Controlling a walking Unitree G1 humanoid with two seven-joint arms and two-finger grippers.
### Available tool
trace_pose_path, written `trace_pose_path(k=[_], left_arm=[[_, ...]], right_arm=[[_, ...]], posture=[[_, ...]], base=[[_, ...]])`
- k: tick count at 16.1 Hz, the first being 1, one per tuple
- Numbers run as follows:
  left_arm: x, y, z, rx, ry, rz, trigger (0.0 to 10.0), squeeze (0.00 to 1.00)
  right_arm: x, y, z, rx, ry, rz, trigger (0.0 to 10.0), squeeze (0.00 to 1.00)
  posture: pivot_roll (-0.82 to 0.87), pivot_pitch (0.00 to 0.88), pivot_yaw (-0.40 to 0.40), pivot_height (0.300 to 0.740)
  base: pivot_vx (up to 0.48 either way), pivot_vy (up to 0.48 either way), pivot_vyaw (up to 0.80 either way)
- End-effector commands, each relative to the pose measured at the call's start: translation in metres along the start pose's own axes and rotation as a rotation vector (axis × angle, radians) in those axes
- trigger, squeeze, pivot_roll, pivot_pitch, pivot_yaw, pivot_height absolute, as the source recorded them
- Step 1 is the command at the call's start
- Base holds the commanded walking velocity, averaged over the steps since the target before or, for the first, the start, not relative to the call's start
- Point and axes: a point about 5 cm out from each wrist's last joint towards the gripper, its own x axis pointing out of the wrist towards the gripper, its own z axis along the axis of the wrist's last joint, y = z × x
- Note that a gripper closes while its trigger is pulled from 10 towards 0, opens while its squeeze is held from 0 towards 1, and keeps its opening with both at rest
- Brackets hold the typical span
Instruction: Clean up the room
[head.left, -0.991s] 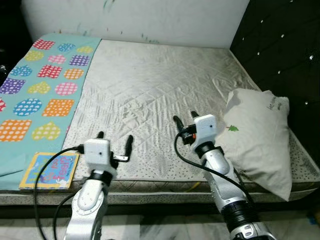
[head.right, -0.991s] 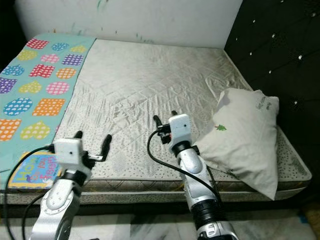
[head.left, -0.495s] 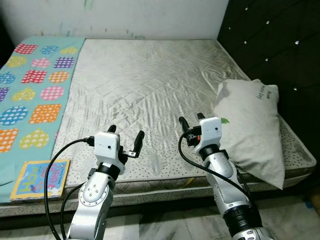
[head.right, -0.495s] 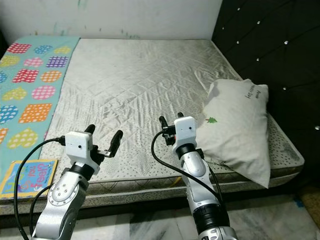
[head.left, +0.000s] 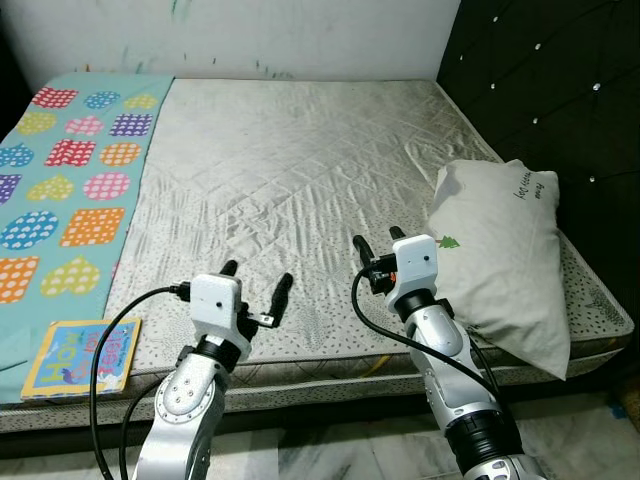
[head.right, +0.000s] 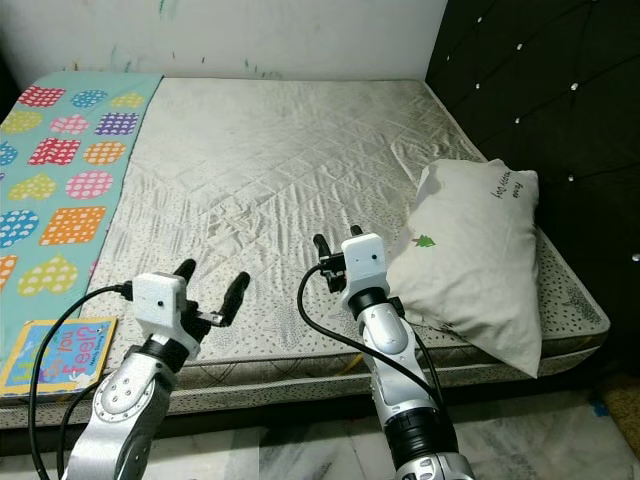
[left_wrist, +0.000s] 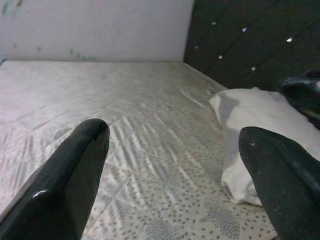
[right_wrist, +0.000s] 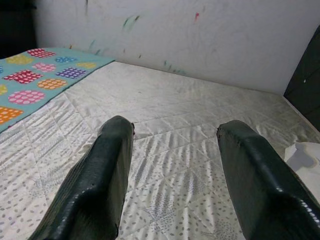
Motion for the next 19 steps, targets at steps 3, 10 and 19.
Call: trace_pose_path(k=[3, 10, 19], left_arm=[[-0.0012, -0.0039, 0.0033, -0.005, -0.014, -0.016, 10.0, 0.00], [-0.0017, -0.0007, 0.0009, 0.005, 0.008, 0.015, 10.0, 0.00], [0.0010, -0.0017, 0.0015, -0.003, 0.006, 0.014, 10.0, 0.00]], right_arm=[[-0.0011, -0.0014, 0.0037, -0.006, -0.014, -0.010, 10.0, 0.00], [0.0000, -0.0043, 0.0046, -0.023, -0.016, -0.016, 10.0, 0.00], [0.0000, -0.0049, 0.0041, -0.020, -0.012, -0.018, 10.0, 0.00]], posture=[[0.03, 0.088, -0.038, 0.740], [0.03, 0.094, -0.037, 0.740], [0.02, 0.090, -0.037, 0.740]], base=[[0.298, 0.000, 0.00], [0.128, 0.000, 0.00], [0.000, -0.280, 0.00]])
